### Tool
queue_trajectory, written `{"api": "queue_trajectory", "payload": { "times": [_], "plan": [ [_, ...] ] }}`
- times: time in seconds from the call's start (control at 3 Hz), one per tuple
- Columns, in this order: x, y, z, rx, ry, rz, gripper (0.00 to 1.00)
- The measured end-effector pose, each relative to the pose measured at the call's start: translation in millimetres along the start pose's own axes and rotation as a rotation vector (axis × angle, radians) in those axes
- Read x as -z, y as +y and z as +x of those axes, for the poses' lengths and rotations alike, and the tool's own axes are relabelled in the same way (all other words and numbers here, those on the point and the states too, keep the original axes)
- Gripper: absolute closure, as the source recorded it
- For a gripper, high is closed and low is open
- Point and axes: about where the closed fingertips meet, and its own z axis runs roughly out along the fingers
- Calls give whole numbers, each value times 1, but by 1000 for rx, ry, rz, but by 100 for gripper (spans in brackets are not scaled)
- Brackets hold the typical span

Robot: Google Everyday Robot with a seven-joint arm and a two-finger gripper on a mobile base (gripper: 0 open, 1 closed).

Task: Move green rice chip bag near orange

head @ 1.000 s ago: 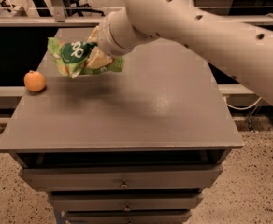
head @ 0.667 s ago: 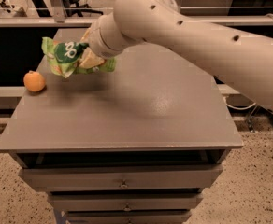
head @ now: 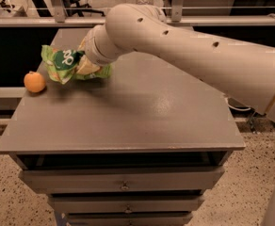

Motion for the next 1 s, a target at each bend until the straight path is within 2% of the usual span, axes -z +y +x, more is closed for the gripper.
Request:
{"api": "queue_trajectory", "payload": {
  "times": [0.33, 1.0],
  "plan": [
    [-13, 11, 6, -22, 5, -14, 82],
    [-19, 18, 7, -41, 3, -26, 36]
  ]
}}
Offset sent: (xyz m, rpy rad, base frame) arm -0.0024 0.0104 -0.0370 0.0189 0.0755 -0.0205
